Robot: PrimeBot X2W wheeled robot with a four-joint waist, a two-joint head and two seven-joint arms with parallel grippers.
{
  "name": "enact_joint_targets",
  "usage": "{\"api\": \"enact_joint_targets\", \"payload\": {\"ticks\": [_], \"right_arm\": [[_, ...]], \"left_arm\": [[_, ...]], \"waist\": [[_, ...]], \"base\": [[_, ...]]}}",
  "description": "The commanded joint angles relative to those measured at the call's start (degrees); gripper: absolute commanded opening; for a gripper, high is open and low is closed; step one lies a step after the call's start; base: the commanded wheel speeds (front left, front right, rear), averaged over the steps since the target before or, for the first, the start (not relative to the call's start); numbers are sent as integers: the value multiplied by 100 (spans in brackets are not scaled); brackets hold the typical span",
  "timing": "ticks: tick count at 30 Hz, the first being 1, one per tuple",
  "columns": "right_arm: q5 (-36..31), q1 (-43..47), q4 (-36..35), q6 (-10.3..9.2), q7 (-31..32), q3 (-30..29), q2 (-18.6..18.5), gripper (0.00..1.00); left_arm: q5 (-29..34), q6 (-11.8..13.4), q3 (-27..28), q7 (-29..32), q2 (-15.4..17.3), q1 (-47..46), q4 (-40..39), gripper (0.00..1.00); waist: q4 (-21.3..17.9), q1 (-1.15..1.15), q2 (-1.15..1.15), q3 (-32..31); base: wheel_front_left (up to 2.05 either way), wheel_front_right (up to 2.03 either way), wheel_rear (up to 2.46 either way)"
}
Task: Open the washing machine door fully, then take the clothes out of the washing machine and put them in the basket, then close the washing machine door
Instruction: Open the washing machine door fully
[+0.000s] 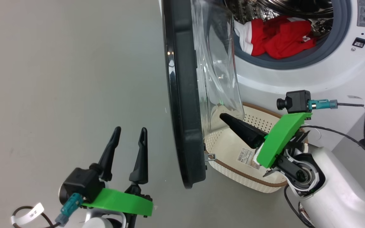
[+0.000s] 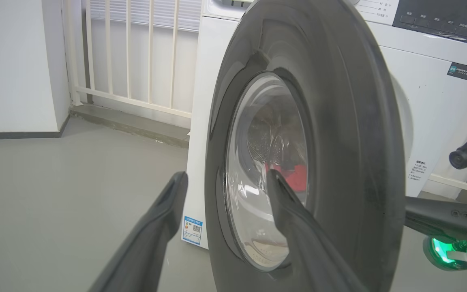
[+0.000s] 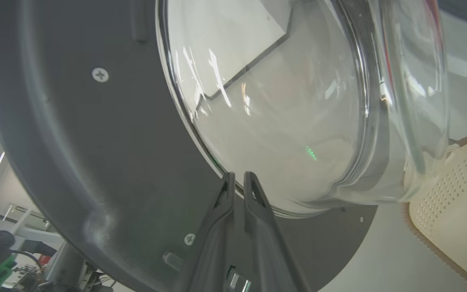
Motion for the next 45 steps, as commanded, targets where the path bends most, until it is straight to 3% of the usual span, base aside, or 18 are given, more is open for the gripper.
{"api": "enact_joint_targets", "payload": {"ticks": [1,2,4,6,9,11,22,33,45], "right_arm": [[-209,33,-204,43,-87,98,15,44],[-500,80,-271,43,-195,95,5,47],[-1103,185,-412,43,-394,67,0,70],[-1727,306,-576,43,-583,10,13,67],[-2491,534,-853,43,-800,-136,130,81],[-2975,689,-1027,43,-964,-261,218,98],[-5541,1425,-1524,43,-2246,-1035,519,100],[-5695,2000,-1594,43,-3196,-1436,531,100],[-5504,2566,-1573,43,-3422,-1429,532,100]], "left_arm": [[-46,17,226,-56,125,-69,-141,100],[-50,20,245,-59,124,-61,-146,100],[-59,24,273,-63,119,-38,-152,100],[-56,31,292,-66,112,-18,-164,100],[-45,37,327,-70,102,-3,-187,100],[-4,33,347,-73,97,-2,-215,100],[295,-46,521,-76,44,136,-339,100],[514,-47,641,-76,-10,330,-428,100],[587,-52,669,-76,-33,496,-396,100]], "waist": [[-24,0,0,5],[-39,0,0,6],[-65,0,0,7],[-86,0,0,13],[-114,0,0,24],[-129,0,0,27],[-160,0,0,-42],[-219,0,0,-164],[-305,0,0,-260]], "base": [[0,0,0],[0,0,0],[0,0,0],[0,0,0],[0,0,0],[0,0,0],[0,0,0],[0,0,0],[0,0,0]]}}
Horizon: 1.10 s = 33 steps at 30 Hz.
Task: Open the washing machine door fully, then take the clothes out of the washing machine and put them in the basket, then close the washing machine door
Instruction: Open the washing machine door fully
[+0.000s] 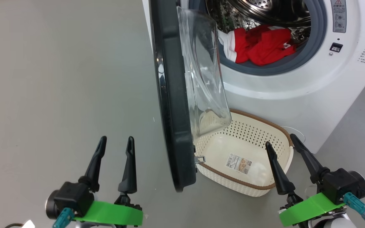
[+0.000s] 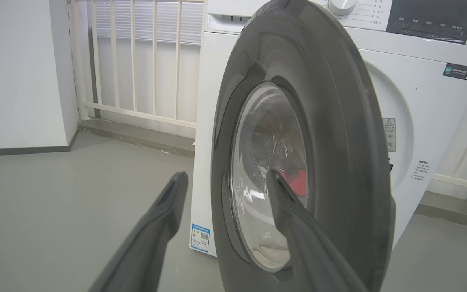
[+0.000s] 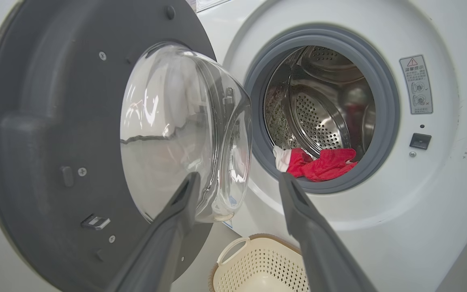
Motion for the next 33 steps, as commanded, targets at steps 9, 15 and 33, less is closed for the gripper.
{"api": "enact_joint_targets", "payload": {"ticks": [9,15,33], "right_arm": [[46,-96,-231,36,-67,77,15,100],[118,-89,-230,36,-31,71,15,100],[248,-141,-112,36,-84,28,15,100]], "left_arm": [[32,-13,240,-46,22,4,-105,100],[-1,8,290,-46,19,-17,-176,0],[67,-253,-158,4,17,-510,-1333,0]], "waist": [[-70,0,0,26],[-72,0,0,24],[-154,0,0,-5]], "base": [[0,0,0],[0,0,0],[0,0,0]]}}
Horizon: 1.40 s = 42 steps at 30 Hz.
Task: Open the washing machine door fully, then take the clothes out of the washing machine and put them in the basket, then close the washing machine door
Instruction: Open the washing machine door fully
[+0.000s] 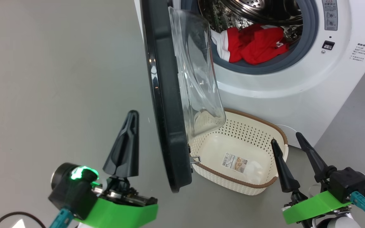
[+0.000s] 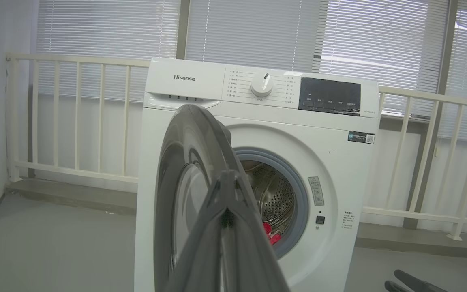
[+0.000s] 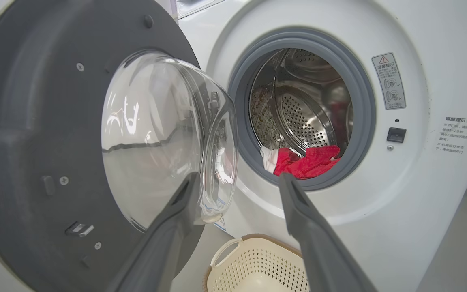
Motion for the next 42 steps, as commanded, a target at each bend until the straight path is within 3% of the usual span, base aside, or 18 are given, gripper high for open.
{"api": "enact_joint_targets", "payload": {"ticks": [1,10,17,27,35,42], "right_arm": [[46,-134,-125,36,-52,144,9,100],[36,-172,-136,36,-45,142,9,100],[61,-190,-137,36,-51,158,9,100],[117,-231,-92,36,-75,178,9,100],[175,-218,-31,36,-103,210,9,100],[202,-172,-15,36,-106,202,9,100]], "left_arm": [[78,-29,139,14,31,-236,-194,0],[266,-188,-610,343,31,-577,-523,0],[297,-221,-1175,979,31,-584,-212,0],[255,67,-1325,1537,32,-579,459,0],[443,389,-1231,1601,101,-651,870,0],[441,517,-1150,1618,159,-640,1024,0]], "waist": [[-4,0,0,5],[-83,0,0,33],[-146,0,0,61],[-215,0,0,100],[-240,0,0,66],[-167,0,0,9]], "base": [[0,0,0],[0,0,0],[0,0,0],[0,0,0],[0,0,0],[0,0,0]]}}
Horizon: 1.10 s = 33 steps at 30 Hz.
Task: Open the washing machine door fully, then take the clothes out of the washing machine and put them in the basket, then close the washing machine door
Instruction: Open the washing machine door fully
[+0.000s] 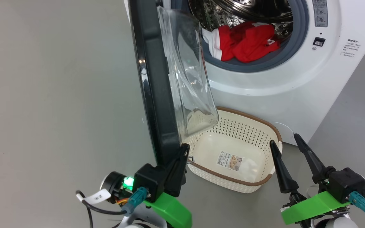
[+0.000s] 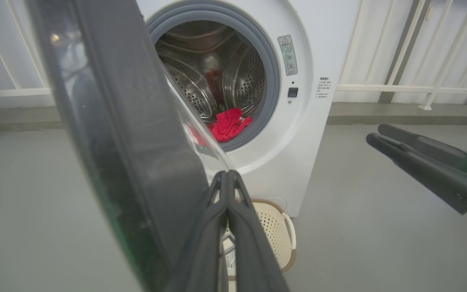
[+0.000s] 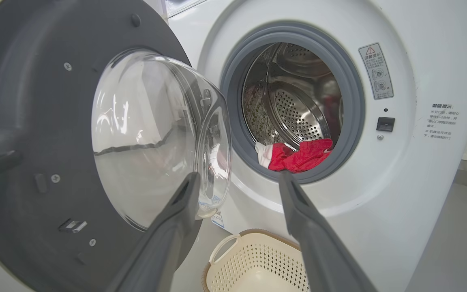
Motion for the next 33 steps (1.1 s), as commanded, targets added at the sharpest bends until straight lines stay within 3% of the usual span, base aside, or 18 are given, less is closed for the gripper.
{"api": "enact_joint_targets", "payload": {"ticks": [1,33], "right_arm": [[60,-145,-125,36,-47,145,9,100],[105,-55,-209,36,38,194,9,100]], "left_arm": [[52,78,251,3,110,-197,-110,0],[-228,692,1230,-262,753,143,63,0]], "waist": [[37,0,0,-24],[467,0,0,-25]], "base": [[0,0,0],[0,0,0]]}}
